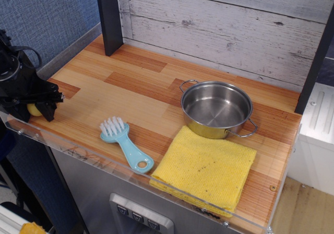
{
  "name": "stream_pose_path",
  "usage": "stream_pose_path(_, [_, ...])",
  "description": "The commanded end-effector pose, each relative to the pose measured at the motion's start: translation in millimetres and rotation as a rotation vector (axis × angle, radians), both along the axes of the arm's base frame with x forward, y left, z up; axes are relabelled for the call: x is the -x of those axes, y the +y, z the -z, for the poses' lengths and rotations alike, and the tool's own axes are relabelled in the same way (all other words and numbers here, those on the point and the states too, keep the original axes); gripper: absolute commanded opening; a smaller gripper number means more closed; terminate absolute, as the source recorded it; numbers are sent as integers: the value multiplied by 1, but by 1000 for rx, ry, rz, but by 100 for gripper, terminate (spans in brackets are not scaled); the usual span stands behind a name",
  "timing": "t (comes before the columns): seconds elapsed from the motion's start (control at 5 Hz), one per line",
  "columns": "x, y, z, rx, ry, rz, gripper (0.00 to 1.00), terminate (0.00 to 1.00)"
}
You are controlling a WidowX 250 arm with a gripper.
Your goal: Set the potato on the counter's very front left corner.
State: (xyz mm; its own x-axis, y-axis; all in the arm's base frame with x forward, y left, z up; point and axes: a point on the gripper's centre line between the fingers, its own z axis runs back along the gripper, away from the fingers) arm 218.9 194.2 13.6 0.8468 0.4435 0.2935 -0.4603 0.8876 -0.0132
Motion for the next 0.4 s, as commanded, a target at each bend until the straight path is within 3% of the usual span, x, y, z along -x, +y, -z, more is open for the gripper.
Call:
stream_pose_path(0.0, [1, -3, -10, -7, 6, -23, 100, 0])
stream_pose_path(0.2, [0, -5, -12, -3, 6, -8, 100, 0])
